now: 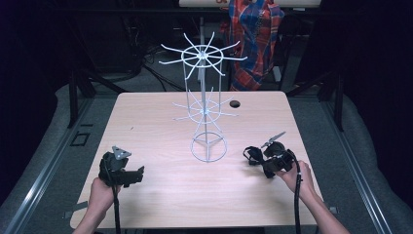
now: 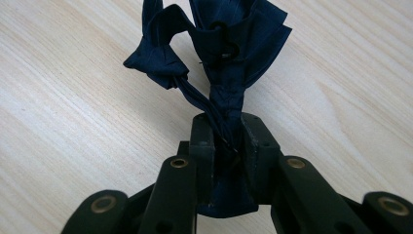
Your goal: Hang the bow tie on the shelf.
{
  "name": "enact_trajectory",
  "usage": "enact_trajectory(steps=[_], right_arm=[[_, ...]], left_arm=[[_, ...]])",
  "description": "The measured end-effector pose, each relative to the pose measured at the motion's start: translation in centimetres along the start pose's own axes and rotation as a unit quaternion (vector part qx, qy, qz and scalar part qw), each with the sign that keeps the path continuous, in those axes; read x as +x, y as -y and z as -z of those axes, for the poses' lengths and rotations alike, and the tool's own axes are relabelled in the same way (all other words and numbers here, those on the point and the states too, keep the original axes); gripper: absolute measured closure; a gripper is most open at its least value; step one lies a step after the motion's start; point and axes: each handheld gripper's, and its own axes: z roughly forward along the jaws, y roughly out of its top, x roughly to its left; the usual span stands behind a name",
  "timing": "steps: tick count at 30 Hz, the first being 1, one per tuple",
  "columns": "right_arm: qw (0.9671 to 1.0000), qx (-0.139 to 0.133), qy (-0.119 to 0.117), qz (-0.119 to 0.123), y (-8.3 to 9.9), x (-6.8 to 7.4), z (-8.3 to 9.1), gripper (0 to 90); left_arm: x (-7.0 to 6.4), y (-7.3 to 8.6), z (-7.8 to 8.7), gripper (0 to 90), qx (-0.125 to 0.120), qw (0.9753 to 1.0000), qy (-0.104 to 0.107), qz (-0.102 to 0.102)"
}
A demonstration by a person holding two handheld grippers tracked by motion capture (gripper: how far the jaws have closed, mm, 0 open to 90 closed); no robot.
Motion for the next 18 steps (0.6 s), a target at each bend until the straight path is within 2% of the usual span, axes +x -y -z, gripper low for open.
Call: enact_trajectory(steps=[6,10,13,18], right_arm=[[1.0,0.001,-0.001,-0.001,-0.1,-0.1,0.4,76.9],[0.9999,-0.013,-0.004,-0.01,0.0,0.0,0.4,76.9],[1.0,-0.009,0.0,-0.003,-0.1,-0.1,0.8,76.9],[0.9997,-0.023,-0.003,-0.009,-0.2,-0.2,1.1,77.0]], left_arm=[[0.0,0.0,0.0,15.5,0.0,1.0,0.0,0.0],[0.0,0.0,0.0,15.6,0.0,1.0,0.0,0.0],[0.0,0.0,0.0,15.5,0.0,1.0,0.0,0.0],[0.0,0.0,0.0,15.6,0.0,1.0,0.0,0.0]])
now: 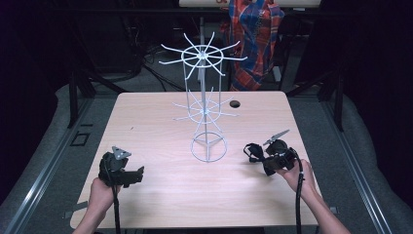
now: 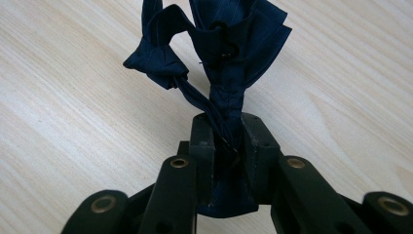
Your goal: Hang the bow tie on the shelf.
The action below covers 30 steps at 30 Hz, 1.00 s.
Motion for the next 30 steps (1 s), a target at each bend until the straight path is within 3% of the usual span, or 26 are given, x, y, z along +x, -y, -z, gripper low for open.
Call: enact_trajectory(steps=[12,30], right_arm=[[0.9999,-0.01,0.003,0.005,-0.4,-0.1,0.8,77.0],[0.9989,-0.046,-0.001,-0.009,-1.6,-0.6,2.2,77.0]], left_arm=[[0.0,0.0,0.0,15.6,0.001,1.0,0.0,0.0],[0.0,0.0,0.0,15.6,0.002,1.0,-0.001,0.003]])
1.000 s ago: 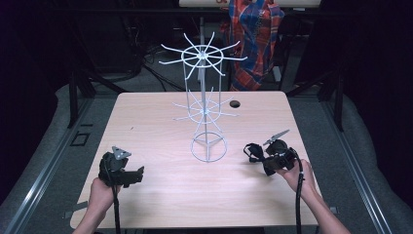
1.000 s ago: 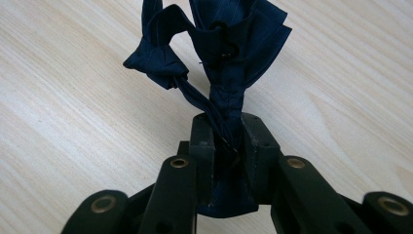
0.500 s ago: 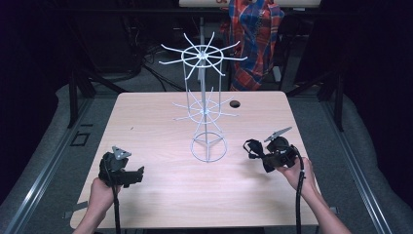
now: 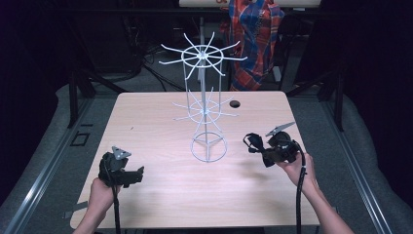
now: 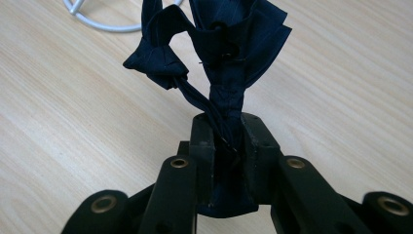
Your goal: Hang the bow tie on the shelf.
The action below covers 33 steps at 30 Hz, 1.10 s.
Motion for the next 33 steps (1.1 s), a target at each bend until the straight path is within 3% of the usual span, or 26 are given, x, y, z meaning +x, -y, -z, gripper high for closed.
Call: enact_trajectory(steps=[33], right_arm=[[0.9987,-0.049,-0.013,0.008,-3.5,0.9,1.2,77.0]], left_arm=[[0.1,0.0,0.0,15.6,-0.002,1.0,-0.001,0.002]])
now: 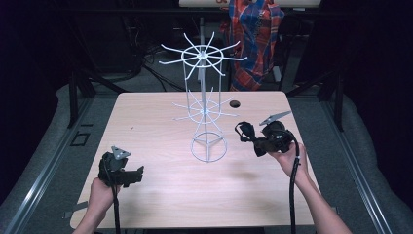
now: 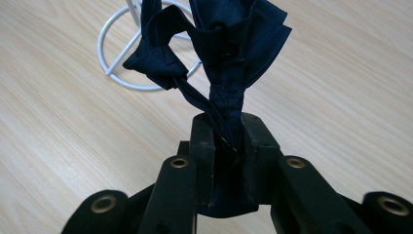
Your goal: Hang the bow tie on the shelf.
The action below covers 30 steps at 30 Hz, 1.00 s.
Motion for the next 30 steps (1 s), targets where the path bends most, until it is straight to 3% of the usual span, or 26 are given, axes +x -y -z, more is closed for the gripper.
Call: enact_trajectory(steps=[10,30], right_arm=[[0.9999,-0.016,-0.005,-0.003,-0.2,0.1,0.6,77.1],[0.9984,-0.048,-0.006,-0.029,0.0,-1.1,2.9,77.0]], left_arm=[[0.0,0.0,0.0,15.6,0.0,1.0,0.001,-0.001],[-0.1,0.0,0.0,15.6,0.0,1.0,0.002,-0.002]])
